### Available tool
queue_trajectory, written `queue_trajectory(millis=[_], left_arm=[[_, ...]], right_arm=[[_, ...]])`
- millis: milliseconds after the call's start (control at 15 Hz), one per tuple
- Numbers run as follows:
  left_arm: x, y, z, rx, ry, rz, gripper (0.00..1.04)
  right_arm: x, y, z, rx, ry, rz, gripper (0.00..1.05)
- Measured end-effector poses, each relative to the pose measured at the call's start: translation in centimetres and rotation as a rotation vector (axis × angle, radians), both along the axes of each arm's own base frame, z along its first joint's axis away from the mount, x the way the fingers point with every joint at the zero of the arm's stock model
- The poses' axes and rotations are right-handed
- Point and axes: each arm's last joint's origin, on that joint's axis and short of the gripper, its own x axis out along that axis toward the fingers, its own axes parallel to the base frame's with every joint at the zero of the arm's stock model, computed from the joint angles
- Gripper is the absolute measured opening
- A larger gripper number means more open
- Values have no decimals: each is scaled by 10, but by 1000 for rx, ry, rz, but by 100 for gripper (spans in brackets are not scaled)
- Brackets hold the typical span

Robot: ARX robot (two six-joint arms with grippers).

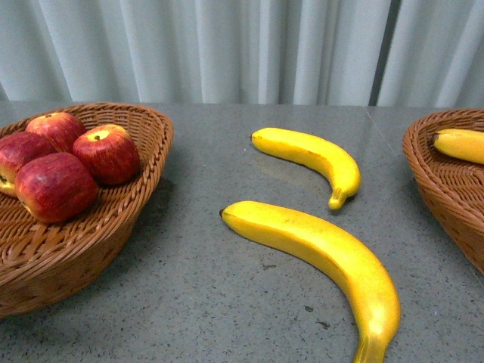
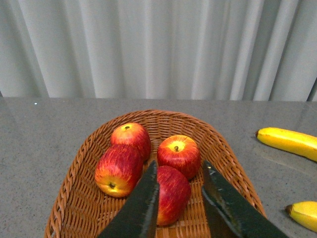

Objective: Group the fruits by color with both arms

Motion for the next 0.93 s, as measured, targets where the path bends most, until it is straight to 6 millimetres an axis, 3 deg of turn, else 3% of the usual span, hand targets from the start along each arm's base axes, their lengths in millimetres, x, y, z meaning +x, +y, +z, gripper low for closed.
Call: queue_trajectory(millis=[133, 467, 933], left_arm=[[-11, 8, -10, -7, -21, 3, 1], [-32, 28, -34, -7, -10, 12, 2], [-48, 28, -47, -8, -15, -2, 2]], right_arm=[[0, 0, 0, 0, 0, 0, 98], [0, 0, 0, 0, 0, 0, 98], [0, 0, 0, 0, 0, 0, 98]])
